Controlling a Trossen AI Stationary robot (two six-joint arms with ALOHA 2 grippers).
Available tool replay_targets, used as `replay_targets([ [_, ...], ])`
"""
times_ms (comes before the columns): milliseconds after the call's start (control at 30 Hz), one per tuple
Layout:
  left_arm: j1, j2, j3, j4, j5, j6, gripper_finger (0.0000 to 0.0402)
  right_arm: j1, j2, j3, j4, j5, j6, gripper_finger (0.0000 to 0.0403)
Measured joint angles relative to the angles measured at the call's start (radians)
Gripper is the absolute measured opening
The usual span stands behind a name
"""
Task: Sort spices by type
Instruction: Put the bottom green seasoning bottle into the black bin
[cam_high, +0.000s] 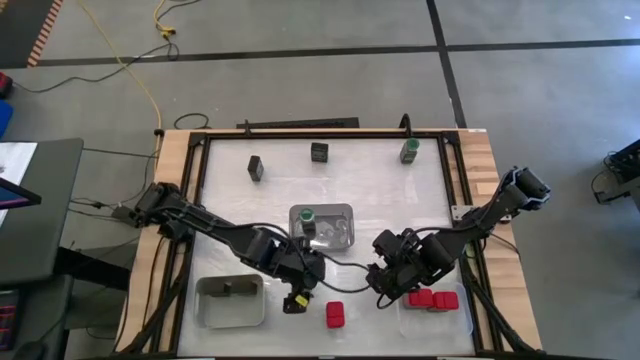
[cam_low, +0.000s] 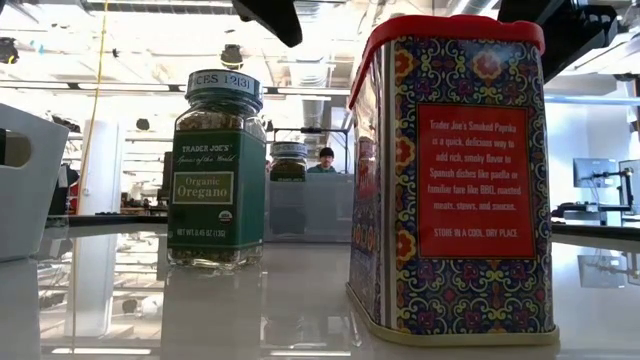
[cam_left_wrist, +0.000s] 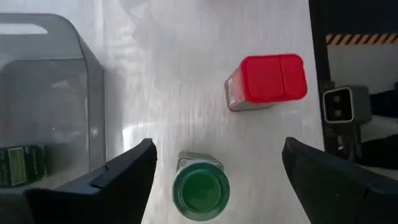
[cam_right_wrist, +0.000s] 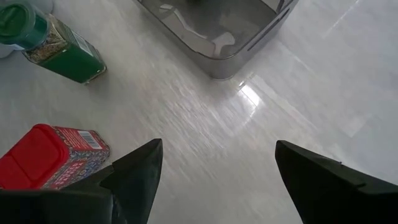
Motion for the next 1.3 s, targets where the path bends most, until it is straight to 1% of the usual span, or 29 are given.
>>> replay_targets([
  [133, -0.036, 0.008, 0.0, -0.023, -0.075, 0.096, 0.0334, 0.0, 0.0, 0.0, 0.001, 0.0, -0.016, 0.0338],
  [200, -0.047, 0.011, -0.004, -0.028, -0.086, 0.131, 0.0334, 0.0, 0.0, 0.0, 0.001, 0.0, -0.02, 0.0338],
  [267, -0.05, 0.02, -0.009, 0.002, -0.065, 0.122, 0.0334, 0.0, 0.0, 0.0, 0.001, 0.0, -0.023, 0.0338],
  [400, -0.046, 0.039, -0.013, -0.006, -0.016, 0.083, 0.0334, 0.0, 0.0, -0.001, 0.003, 0.0, -0.024, 0.0338],
  [667, -0.045, 0.105, -0.013, -0.024, -0.003, 0.059, 0.0334, 0.0, 0.0, -0.001, 0.004, 0.0, -0.024, 0.0338],
  [800, -0.04, 0.107, -0.02, -0.035, -0.002, 0.058, 0.0334, 0.0, 0.0, -0.001, 0.008, 0.0, -0.024, 0.0338],
  [967, -0.032, 0.107, -0.067, -0.049, 0.014, 0.045, 0.0333, 0.0, 0.0, -0.001, 0.007, 0.001, -0.026, 0.0338],
  [1133, -0.031, 0.107, -0.11, -0.01, 0.017, 0.014, 0.0318, 0.0, 0.0, -0.001, 0.009, 0.001, -0.034, 0.0338],
  [1300, -0.026, 0.105, -0.124, 0.008, 0.021, 0.028, 0.0296, -0.006, 0.0, -0.001, 0.01, 0.003, -0.043, 0.0338],
])
